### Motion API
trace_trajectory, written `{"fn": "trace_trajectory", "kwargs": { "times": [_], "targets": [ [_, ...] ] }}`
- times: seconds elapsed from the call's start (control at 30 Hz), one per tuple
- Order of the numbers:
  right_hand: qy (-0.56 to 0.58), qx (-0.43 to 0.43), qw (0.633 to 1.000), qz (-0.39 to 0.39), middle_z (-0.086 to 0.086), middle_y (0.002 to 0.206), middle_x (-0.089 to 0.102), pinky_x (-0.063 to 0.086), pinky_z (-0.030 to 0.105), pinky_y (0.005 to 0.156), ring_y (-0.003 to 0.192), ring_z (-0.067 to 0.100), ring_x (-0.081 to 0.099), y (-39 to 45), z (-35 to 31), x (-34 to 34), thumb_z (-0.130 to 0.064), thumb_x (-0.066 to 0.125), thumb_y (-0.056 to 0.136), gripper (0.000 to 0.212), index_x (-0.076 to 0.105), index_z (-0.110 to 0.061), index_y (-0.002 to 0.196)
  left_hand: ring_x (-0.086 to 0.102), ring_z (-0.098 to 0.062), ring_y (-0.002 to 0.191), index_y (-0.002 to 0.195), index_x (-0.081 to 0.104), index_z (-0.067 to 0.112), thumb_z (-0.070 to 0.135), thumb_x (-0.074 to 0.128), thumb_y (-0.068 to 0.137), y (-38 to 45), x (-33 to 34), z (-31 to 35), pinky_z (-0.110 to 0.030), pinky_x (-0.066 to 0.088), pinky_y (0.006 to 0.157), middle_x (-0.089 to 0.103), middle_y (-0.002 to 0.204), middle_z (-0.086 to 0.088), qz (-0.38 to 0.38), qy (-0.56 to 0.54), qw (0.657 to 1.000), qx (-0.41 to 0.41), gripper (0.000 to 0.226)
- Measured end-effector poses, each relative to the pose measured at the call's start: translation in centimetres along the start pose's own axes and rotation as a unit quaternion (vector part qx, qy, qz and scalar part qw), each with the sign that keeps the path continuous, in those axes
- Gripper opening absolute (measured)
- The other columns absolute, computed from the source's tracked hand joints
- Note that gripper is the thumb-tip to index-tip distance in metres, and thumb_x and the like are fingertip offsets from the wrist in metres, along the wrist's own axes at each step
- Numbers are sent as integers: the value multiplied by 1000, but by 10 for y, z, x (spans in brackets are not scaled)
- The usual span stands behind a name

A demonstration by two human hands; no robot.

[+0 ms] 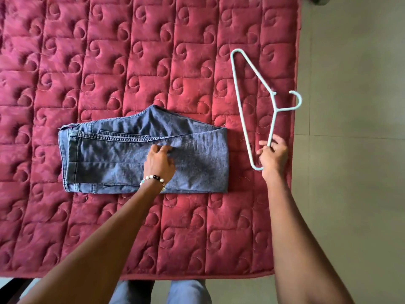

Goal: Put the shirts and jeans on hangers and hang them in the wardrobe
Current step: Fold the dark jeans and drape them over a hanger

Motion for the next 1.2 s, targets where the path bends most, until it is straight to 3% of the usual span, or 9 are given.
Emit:
{"fn": "trace_trajectory", "kwargs": {
  "times": [0.23,0.4,0.47,0.57,0.67,0.73,0.87,1.0,1.2],
  "targets": [
    [181,-1,977,-115,2,86,59,20,18,41,46,3,33,-100,10,-6,19,35,88,47,62,-14,109,59,-37,101,122,62,11,6,55,86,-18,-14,-23,-38,46,91,53,121,-16,-10,-28,999,-37,36],
    [33,37,991,-123,2,81,61,36,19,43,49,3,44,-143,66,3,15,40,90,46,55,-19,117,60,-37,89,110,68,9,2,48,88,-40,-35,-13,-38,47,76,60,108,-15,72,-56,996,-16,30],
    [5,106,988,-116,5,77,60,46,27,47,54,13,54,-150,104,7,9,46,88,40,56,-26,105,61,-35,85,102,70,9,2,48,89,-46,-37,4,-37,46,72,64,101,-14,93,-73,993,23,27],
    [-102,130,983,-77,4,77,64,52,41,73,80,33,65,-150,111,0,-22,64,80,12,64,-24,92,63,-33,82,95,72,7,1,51,85,-49,-22,41,-34,48,71,68,94,-14,59,-74,988,122,24],
    [-85,115,990,-20,4,87,62,45,35,86,87,18,57,-123,93,-4,-35,70,86,35,62,-10,109,64,-36,89,97,70,5,4,51,86,-48,11,86,-40,52,78,68,95,-15,-29,-41,977,207,22],
    [36,149,988,-3,5,87,65,48,36,80,82,19,59,-102,84,2,-38,75,81,38,63,-11,105,61,-40,96,101,66,3,8,49,90,-48,40,111,-46,50,81,64,102,-18,-104,17,971,215,21],
    [179,230,957,5,2,59,64,43,22,46,51,13,58,-68,81,18,-14,77,79,23,58,-13,67,56,-39,111,118,49,-4,29,55,94,-41,73,123,-42,46,88,53,119,-22,-133,81,986,65,41],
    [181,194,964,-13,8,70,63,50,28,47,56,18,62,-54,68,30,3,66,85,23,53,-15,79,58,-28,111,121,38,-3,53,63,83,-32,92,122,-35,52,83,48,118,-17,-94,118,988,-18,72],
    [233,173,955,-60,13,80,63,54,26,52,52,10,65,-63,71,36,8,65,84,34,43,-13,99,61,-30,105,119,44,-8,15,35,101,-22,104,125,-32,52,71,52,113,-18,-69,192,978,34,30]
  ]
}}
Point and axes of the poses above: each hand's wrist, its own y-axis towards the middle knuckle, its own x-axis out of the palm, z = x × y, the point moved 7 cm from there along y, towards the middle knuckle
